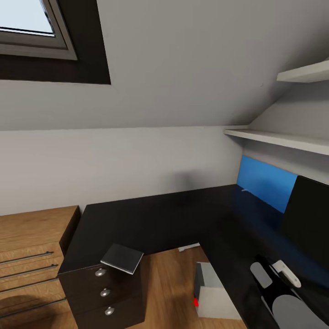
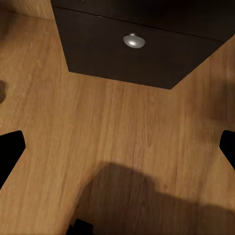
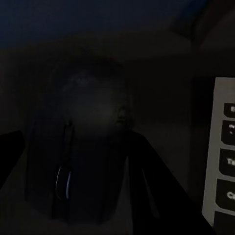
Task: In the bedroom, organize the workspace by keeping the computer under the desk, ensuring the monitor is on the desk, placing the keyboard on the desk next to the monitor, placing the mouse on the desk next to the keyboard, moving the folder from the swivel chair onto the desk next to the mouse, stacking the notebook on top of the folder with the pen on top of the notebook, and positioning the swivel chair next to the desk.
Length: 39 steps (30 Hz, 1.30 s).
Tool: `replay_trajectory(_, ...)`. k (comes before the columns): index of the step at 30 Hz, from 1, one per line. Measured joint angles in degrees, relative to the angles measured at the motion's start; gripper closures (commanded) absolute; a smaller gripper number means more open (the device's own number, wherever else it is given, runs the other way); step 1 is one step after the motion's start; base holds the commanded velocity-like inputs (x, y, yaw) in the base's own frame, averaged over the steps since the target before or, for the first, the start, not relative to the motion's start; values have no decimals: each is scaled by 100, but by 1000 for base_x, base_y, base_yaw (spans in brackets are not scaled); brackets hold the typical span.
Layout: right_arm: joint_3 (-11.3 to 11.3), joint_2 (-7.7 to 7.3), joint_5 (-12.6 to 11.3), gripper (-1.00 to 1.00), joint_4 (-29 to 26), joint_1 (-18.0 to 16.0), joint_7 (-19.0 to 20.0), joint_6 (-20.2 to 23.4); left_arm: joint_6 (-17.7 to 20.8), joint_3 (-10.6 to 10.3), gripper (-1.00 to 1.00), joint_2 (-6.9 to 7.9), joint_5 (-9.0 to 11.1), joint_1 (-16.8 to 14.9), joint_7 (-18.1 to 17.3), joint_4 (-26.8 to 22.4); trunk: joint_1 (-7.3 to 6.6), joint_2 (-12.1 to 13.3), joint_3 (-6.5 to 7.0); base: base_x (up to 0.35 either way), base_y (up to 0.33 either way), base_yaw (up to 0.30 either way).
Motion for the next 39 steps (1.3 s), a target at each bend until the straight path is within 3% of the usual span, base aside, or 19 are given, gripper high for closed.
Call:
replay_trajectory(1, -4, -4, -18, 100, -2, 0, 50, 4, 3, 0, -100, 5, 0, 0, -2, 0, 0, 0, 0, 0, 0, 0)
replay_trajectory(3, 1, -7, -309, 100, -3, 0, 168, 6, 7, 0, -100, 8, -1, 0, -3, 0, 0, 0, 0, 0, 0, 0)
replay_trajectory(8, 15, -9, -520, 100, 1, 0, 459, 2, 8, 0, -100, 10, 4, 0, -3, 0, 0, 0, 0, 0, 0, 0)
replay_trajectory(22, 14, -9, -550, 100, -18, 0, 634, -37, 19, 0, -100, 7, 1, 0, -4, 1, 0, 0, 0, 0, 0, 0)
replay_trajectory(28, 15, -17, -541, 100, -15, 0, 1012, -50, 24, 0, -100, 1, -1, 0, -4, 1, 43, -79, -35, 0, 0, 0)
replay_trajectory(39, 15, -17, -540, 100, -15, 0, 1045, -81, 33, 0, -100, 1, -1, 2, 5, 7, 88, -161, -72, 0, 0, -4)
